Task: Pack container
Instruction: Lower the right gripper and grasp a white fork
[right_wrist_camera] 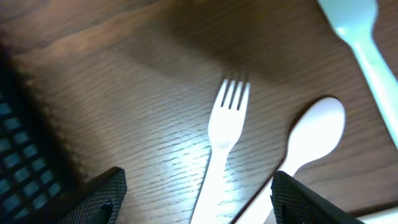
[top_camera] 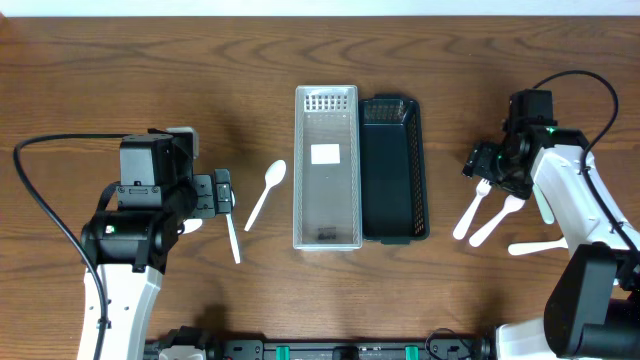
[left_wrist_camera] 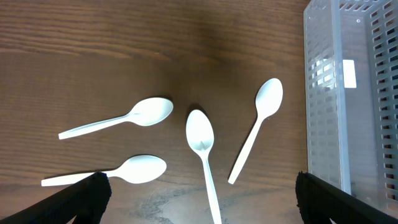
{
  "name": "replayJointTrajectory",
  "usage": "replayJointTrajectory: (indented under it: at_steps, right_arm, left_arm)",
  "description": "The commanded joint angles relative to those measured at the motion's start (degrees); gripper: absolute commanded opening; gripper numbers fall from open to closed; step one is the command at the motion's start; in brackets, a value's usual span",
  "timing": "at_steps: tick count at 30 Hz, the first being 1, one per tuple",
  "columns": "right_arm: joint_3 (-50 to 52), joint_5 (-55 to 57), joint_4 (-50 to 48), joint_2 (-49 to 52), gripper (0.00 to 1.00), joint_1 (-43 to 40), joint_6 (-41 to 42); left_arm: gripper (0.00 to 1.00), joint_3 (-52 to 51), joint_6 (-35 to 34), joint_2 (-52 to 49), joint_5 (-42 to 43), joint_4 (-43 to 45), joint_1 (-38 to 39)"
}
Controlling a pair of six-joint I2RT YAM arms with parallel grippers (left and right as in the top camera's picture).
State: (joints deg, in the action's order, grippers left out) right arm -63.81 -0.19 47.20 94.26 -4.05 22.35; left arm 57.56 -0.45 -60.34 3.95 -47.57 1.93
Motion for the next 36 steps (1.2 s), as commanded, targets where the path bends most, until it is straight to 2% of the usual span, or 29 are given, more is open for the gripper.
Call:
replayJointTrajectory:
  at_steps: [1, 12, 26, 29, 33, 36]
  right_arm:
    - [1.49, 3.02, -0.33, 0.59, 0.77, 0.07, 4.04]
    - [5.97, 3.39, -4.44, 5.11, 0.77, 0.07, 5.07]
    - [6.27, 2.64, -6.1, 13.05, 0.73, 0.07, 5.05]
    - [6.27, 2.27, -6.12, 13.79, 0.66, 0.07, 5.05]
    - [6.27, 2.03, -6.08, 13.88, 0.44, 0.07, 5.05]
    - [6.27, 1.2, -6.05, 13.88, 0.31, 0.07, 5.03]
  left_arm:
    - [0.97, 1.01, -0.76, -0.11, 0.17, -0.09, -0.04]
    - [0.97, 1.01, -0.76, -0.11, 0.17, -0.42, -0.04]
    - [0.97, 1.01, -0.76, -0.11, 0.17, -0.42, -0.04]
    - [0.97, 1.01, -0.76, -0.11, 0.17, -0.42, -0.04]
    - [0.97, 1.01, -0.76, -0.11, 0.17, -0.42, -0.04]
    - [0.97, 1.01, -0.76, -0.11, 0.17, -0.42, -0.04]
